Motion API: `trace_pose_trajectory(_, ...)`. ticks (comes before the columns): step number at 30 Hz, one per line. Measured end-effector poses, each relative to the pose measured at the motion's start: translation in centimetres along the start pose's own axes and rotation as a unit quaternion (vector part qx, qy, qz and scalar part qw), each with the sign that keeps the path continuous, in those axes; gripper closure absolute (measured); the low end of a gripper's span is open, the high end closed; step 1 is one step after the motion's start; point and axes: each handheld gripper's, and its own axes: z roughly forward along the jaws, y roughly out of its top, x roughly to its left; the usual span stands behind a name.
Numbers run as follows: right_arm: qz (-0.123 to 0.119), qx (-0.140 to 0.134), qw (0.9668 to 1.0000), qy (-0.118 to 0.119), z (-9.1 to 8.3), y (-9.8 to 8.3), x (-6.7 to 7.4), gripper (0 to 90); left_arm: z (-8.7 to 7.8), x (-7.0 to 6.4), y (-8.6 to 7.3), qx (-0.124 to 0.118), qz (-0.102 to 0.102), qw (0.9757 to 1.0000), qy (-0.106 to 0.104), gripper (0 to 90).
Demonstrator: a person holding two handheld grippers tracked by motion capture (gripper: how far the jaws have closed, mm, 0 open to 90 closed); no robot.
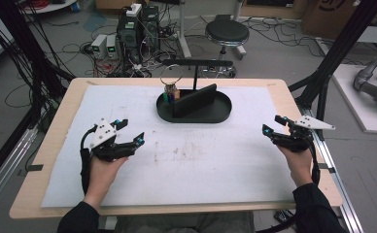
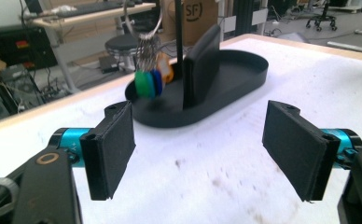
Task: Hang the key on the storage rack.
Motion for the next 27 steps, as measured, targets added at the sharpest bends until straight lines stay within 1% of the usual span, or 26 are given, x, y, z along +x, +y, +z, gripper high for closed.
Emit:
trace_pose_trajectory(1, -0.001, 0.0, 1.0, 0.001, 0.0, 0.0, 0.0, 28.4, 0.0, 0.0, 0.0, 0.0, 0.0, 1.0, 0.0, 25.1)
trace_pose_trajectory(2, -0.001, -0.001, 1.0, 0.001, 0.1, 0.0, 0.0, 28.3, -0.2, 0.3, -0.7, 0.009, -0.01, 0.9999, 0.003, 25.1)
trace_pose_trajectory(3, -0.001, -0.001, 1.0, 0.001, 0.1, 0.0, 0.0, 28.3, -0.2, 0.3, -0.7, 0.009, -0.01, 0.9999, 0.003, 25.1)
trace_pose_trajectory(4, 0.001, 0.0, 1.0, 0.001, 0.1, 0.0, 0.0, 28.2, -0.3, 0.6, -1.1, 0.01, -0.022, 0.9997, 0.003, 25.1)
trace_pose_trajectory(5, 0.001, 0.002, 1.0, 0.0, 0.2, -0.1, 0.0, 27.8, -0.4, 0.7, -1.1, 0.015, -0.016, 0.9998, 0.006, 25.1)
trace_pose_trajectory(7, -0.001, 0.003, 1.0, 0.002, 0.3, -0.1, 0.1, 27.7, -0.4, 0.7, -1.1, 0.015, -0.013, 0.9998, 0.009, 25.2)
trace_pose_trajectory(8, 0.0, 0.004, 1.0, 0.002, 0.3, -0.1, 0.2, 27.6, -0.6, 0.9, -1.1, 0.011, -0.019, 0.9997, 0.005, 25.1)
trace_pose_trajectory(9, -0.003, 0.005, 1.0, 0.002, 0.4, -0.1, 0.2, 27.5, -0.6, 0.9, -1.1, 0.011, -0.019, 0.9997, 0.005, 25.2)
trace_pose_trajectory(12, -0.003, 0.008, 1.0, 0.003, 0.4, -0.1, 0.3, 27.2, -0.7, 0.9, -1.2, 0.011, -0.015, 0.9998, 0.007, 25.1)
trace_pose_trajectory(15, 0.001, 0.009, 1.0, 0.003, 0.4, -0.1, 0.3, 26.7, -0.7, 1.0, -1.2, 0.011, -0.015, 0.9998, 0.009, 25.1)
trace_pose_trajectory(17, 0.004, 0.011, 0.9999, 0.002, 0.3, -0.2, 0.3, 26.2, -0.7, 1.1, -1.2, 0.01, -0.012, 0.9998, 0.01, 25.1)
trace_pose_trajectory(18, 0.0, 0.011, 0.9999, 0.001, 0.3, -0.2, 0.2, 25.9, -0.8, 1.2, -1.2, 0.008, -0.016, 0.9998, 0.009, 25.1)
trace_pose_trajectory(19, 0.004, 0.015, 0.9999, 0.0, 0.3, -0.3, 0.4, 25.8, -0.8, 1.2, -1.2, 0.008, -0.016, 0.9998, 0.009, 25.1)
trace_pose_trajectory(21, 0.002, 0.015, 0.9999, -0.002, 0.3, -0.3, 0.4, 25.8, -0.8, 1.5, -1.2, 0.007, -0.014, 0.9998, 0.009, 25.1)
trace_pose_trajectory(23, 0.003, 0.015, 0.9999, -0.003, 0.1, -0.3, 0.6, 25.8, -0.7, 1.7, -1.3, 0.006, -0.018, 0.9997, 0.013, 25.1)
trace_pose_trajectory(24, 0.001, 0.01, 0.9999, -0.006, -0.1, -0.3, 0.6, 25.8, -0.6, 1.8, -1.3, 0.006, -0.02, 0.9997, 0.014, 25.1)
trace_pose_trajectory(27, 0.003, 0.009, 1.0, -0.003, -0.3, -0.3, 0.3, 25.4, -0.4, 1.9, -1.4, 0.009, -0.025, 0.9995, 0.018, 25.1)
